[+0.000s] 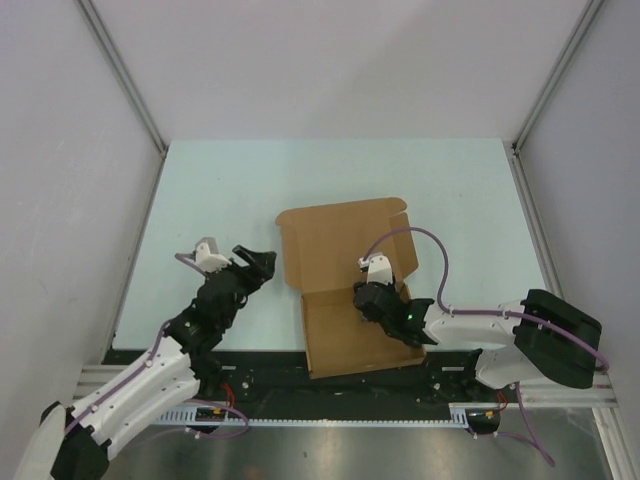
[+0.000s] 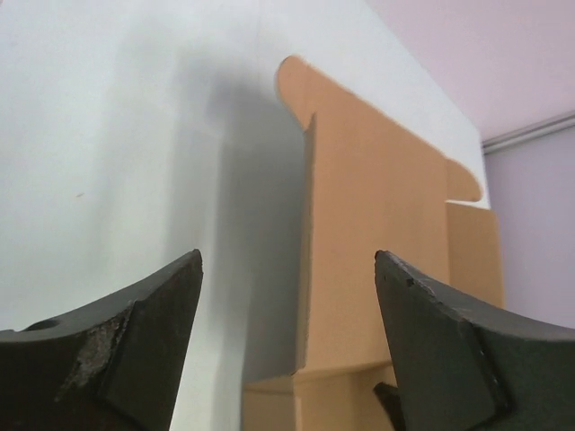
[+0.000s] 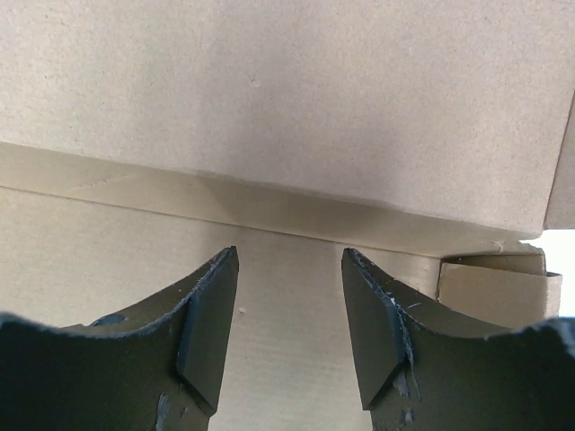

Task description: Fold the paper box

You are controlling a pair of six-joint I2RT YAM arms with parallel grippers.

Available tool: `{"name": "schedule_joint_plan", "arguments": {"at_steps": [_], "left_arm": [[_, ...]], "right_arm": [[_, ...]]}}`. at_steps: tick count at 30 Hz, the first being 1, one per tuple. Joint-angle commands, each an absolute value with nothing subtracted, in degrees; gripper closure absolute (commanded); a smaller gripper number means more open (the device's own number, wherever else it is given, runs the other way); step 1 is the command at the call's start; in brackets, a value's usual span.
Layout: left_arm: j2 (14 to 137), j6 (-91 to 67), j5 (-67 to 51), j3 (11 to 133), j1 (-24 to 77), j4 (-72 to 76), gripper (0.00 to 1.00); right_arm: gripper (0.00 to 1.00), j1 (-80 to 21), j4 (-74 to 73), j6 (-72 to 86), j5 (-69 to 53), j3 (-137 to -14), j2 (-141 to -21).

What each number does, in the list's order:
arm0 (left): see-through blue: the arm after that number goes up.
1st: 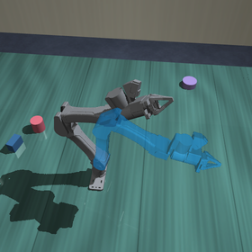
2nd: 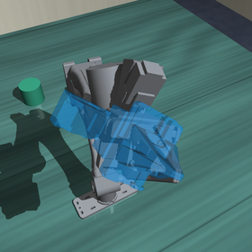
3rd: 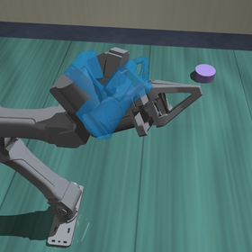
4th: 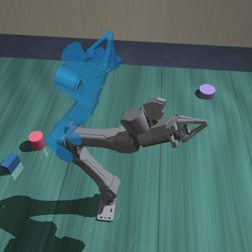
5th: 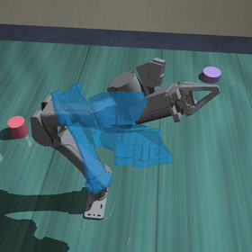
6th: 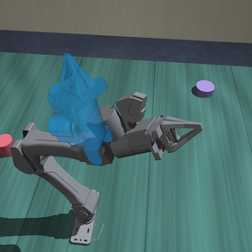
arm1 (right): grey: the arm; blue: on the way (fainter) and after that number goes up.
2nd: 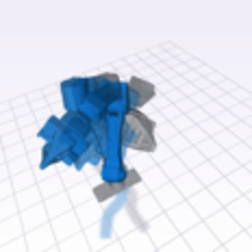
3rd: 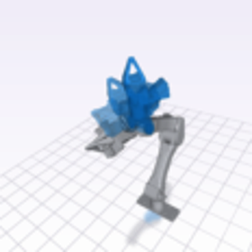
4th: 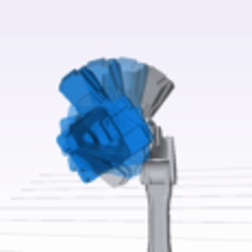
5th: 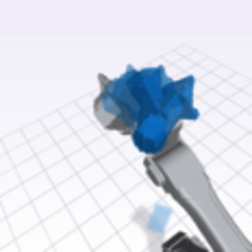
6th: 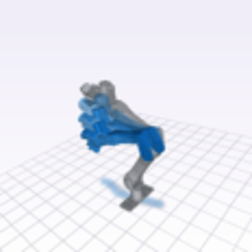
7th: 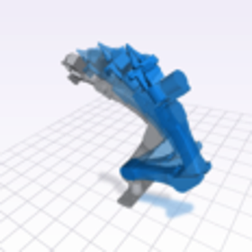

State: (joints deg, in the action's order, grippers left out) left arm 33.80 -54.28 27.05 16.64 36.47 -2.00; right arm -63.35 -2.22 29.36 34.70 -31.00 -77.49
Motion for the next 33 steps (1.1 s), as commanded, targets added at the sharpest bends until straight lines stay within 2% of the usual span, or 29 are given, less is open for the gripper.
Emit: {"name": "schedule_joint_plan", "arguments": {"at_steps": [1,8,13,17,20,24,29,33], "left_arm": [[40.83,-51.16,18.73,16.78,34.11,13.43,0.17],[56.23,-47.2,10.37,22.94,32.7,19.07,0.22],[58.09,-48.16,12.3,22.76,31.12,18.98,0.25],[60.9,-47.2,11.17,23.38,29.97,20.83,0.42],[65.11,-46.93,9.5,25.31,29.62,20.66,0.45],[69.43,-47.11,8.7,27.51,29.44,18.9,0.43],[69.79,-47.46,10.46,28.12,28.83,15.65,0.31],[70.66,-46.76,10.55,29.27,28.3,13.53,0.29]], "right_arm": [[0.44,-63.46,-0.62,28.74,35.77,-32.61,-77.78],[0.44,-63.37,-0.62,28.83,35.86,-32.61,-77.87],[0.44,-63.54,-0.61,28.65,36.04,-32.52,-78.05],[0.44,-63.81,-0.62,28.3,35.77,-32.52,-78.75],[0.44,-63.72,-0.62,28.21,35.6,-32.43,-78.75],[0.44,-63.72,-0.62,28.21,35.42,-32.52,-78.75],[0.45,-63.81,-0.62,28.47,35.16,-32.52,-79.28],[0.45,-64.51,-0.62,28.48,35.33,-32.43,-79.37]]}}
